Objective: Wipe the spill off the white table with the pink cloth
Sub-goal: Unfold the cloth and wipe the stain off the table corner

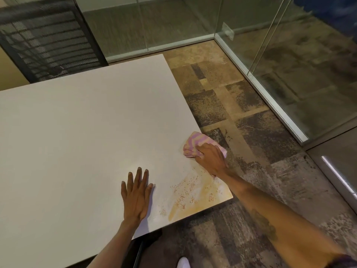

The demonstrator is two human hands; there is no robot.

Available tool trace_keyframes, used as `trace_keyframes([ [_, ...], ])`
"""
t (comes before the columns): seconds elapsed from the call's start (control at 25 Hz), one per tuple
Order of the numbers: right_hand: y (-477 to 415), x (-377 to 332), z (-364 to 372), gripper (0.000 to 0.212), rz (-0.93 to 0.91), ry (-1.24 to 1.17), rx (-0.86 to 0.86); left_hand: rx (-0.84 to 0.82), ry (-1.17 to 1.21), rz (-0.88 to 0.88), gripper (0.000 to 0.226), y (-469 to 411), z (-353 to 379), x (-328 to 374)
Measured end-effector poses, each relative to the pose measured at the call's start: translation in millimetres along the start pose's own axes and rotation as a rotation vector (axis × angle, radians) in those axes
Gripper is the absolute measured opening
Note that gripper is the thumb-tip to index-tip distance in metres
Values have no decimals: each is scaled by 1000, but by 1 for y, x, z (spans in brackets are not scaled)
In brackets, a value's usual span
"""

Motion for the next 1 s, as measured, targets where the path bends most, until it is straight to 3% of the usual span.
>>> trace_keyframes([
  [0.12, -14, 9, 0, 34, -233, 134, 45, 54, -54, 2, 79, 0, 0, 2],
  [0.24, -22, 18, 8, 69, -242, -108, -161, 63, -67, 10, 72, -1, 3, -2],
  [0.32, -24, 17, 20, 80, -208, -59, -231, 68, -58, 19, 68, -1, 7, -5],
  [0.48, -24, 17, 29, 83, -220, 201, -220, 34, -105, 62, 61, 0, 14, -12],
  [1.0, -64, 33, 39, 74, -210, -39, -185, 88, -135, 84, 56, -2, 32, -24],
])
Point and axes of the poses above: each hand's wrist, its own y-axis away from the middle knuckle, its own z-axis out of the palm, x = y × z, the point moved 3 cm from there along -y, towards the middle knuckle, and after that the axes turned 4 degrees about x, right-handed, at the moved point
